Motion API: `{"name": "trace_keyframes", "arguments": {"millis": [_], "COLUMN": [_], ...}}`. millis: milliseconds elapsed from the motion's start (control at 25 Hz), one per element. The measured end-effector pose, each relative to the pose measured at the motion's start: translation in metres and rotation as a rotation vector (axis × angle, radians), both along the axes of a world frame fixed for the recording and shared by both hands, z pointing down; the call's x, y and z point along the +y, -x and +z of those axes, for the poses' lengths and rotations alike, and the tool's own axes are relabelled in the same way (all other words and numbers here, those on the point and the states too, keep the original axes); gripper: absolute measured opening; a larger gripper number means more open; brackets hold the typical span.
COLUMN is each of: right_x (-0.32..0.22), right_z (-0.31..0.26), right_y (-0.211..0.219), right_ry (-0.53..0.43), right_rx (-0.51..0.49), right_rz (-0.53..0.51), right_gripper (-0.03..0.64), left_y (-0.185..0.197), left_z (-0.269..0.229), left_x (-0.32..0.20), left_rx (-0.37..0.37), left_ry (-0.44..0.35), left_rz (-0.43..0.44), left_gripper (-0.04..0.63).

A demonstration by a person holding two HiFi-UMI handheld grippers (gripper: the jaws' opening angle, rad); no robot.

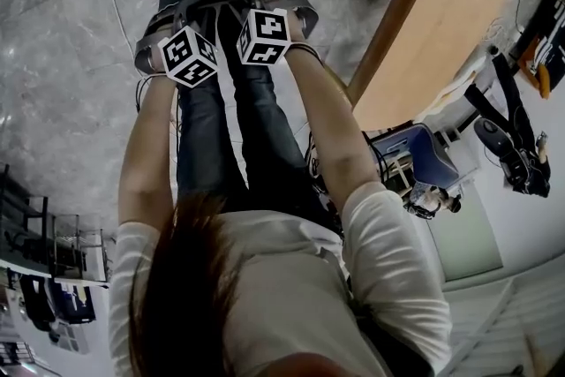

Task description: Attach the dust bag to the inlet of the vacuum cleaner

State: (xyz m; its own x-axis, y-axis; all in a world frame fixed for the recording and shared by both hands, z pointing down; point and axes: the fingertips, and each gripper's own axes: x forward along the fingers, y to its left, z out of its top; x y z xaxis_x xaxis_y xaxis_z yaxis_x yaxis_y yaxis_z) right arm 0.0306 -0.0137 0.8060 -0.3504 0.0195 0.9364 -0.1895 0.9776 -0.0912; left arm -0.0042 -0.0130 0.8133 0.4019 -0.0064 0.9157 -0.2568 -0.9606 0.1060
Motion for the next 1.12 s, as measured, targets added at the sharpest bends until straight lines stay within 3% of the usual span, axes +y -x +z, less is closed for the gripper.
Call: {"name": "trace_keyframes", "arguments": {"millis": [320, 600, 760, 1120], "right_x": [0.0, 0.0, -0.003, -0.022], "right_z": [-0.003, 0.003, 0.001, -0.004], "right_y": [-0.003, -0.001, -0.004, -0.006], "right_ry": [-0.008, 0.018, -0.01, -0.03], "right_rx": [-0.004, -0.014, -0.006, 0.017], "right_rz": [-0.008, 0.164, 0.249, 0.158], "right_gripper": [0.037, 0.035, 0.043, 0.065], "left_y": [-0.002, -0.002, -0.004, -0.002], "left_z": [-0.004, 0.0, -0.001, -0.004], "left_x": [0.001, -0.011, -0.012, -0.01], "left_rx": [0.007, 0.039, 0.05, 0.091], "left_ry": [0.02, 0.084, 0.081, 0.095], "left_rz": [-0.053, -0.081, -0.083, -0.26], "left_gripper": [0.046, 0.058, 0.06, 0.06]}}
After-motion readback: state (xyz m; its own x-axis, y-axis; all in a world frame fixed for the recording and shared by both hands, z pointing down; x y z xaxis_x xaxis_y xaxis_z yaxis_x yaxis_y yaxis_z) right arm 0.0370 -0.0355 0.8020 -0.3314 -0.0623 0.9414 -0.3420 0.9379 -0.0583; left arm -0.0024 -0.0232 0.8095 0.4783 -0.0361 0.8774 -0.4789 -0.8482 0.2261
